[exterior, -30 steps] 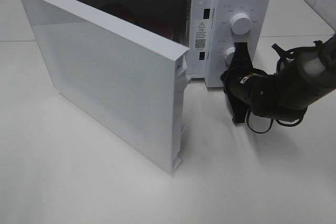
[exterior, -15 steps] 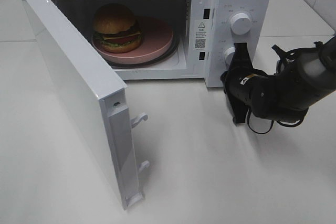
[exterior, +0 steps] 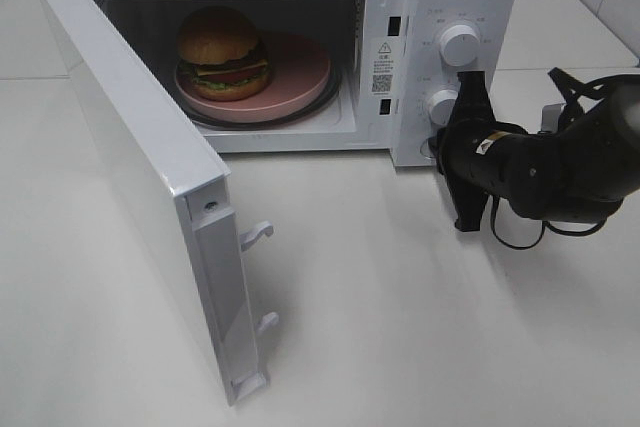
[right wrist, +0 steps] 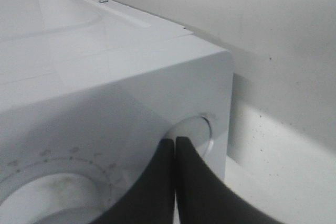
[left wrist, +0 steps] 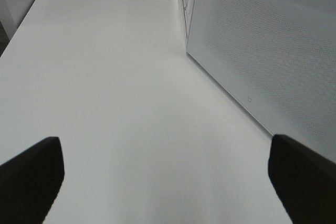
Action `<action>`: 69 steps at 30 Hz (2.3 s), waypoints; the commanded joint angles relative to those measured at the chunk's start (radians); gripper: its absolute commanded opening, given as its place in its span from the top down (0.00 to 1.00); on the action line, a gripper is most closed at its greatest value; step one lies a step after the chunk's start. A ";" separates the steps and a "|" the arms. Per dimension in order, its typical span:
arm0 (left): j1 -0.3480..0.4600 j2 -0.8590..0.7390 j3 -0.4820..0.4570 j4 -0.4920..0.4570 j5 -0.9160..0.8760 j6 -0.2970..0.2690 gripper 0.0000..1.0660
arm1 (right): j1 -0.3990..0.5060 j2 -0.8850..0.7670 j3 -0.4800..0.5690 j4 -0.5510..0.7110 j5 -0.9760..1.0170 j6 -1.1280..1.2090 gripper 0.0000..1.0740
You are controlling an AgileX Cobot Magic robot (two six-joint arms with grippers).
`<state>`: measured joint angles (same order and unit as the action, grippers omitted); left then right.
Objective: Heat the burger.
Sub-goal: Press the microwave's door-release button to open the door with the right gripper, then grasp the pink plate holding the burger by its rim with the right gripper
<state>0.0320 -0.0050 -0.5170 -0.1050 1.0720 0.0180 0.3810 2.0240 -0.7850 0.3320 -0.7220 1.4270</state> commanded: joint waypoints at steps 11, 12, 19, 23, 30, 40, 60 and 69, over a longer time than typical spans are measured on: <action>0.004 -0.003 0.000 -0.003 -0.002 -0.005 0.08 | -0.018 -0.190 0.101 -0.235 0.182 -0.053 1.00; 0.004 -0.003 0.000 -0.003 -0.002 -0.005 0.08 | -0.018 -0.202 0.101 -0.248 0.211 -0.067 1.00; 0.004 -0.003 0.000 -0.003 -0.002 -0.005 0.08 | -0.018 -0.318 0.101 -0.295 0.396 -0.312 1.00; 0.004 -0.003 0.000 -0.003 -0.002 -0.005 0.08 | -0.018 -0.369 0.101 -0.304 0.489 -0.462 1.00; 0.004 -0.003 0.000 -0.003 -0.002 -0.005 0.08 | -0.018 -0.476 0.101 -0.302 0.690 -0.789 1.00; 0.004 -0.003 0.000 -0.003 -0.002 -0.005 0.08 | -0.018 -0.543 0.089 -0.224 0.942 -1.030 1.00; 0.004 -0.003 0.000 -0.003 -0.002 -0.005 0.08 | -0.018 -0.619 -0.099 -0.223 1.440 -1.443 0.97; 0.004 -0.003 0.000 -0.003 -0.002 -0.005 0.08 | -0.018 -0.619 -0.159 -0.226 1.485 -1.790 0.96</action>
<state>0.0320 -0.0050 -0.5170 -0.1050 1.0720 0.0180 0.3690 1.4140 -0.9290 0.1090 0.7540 -0.2260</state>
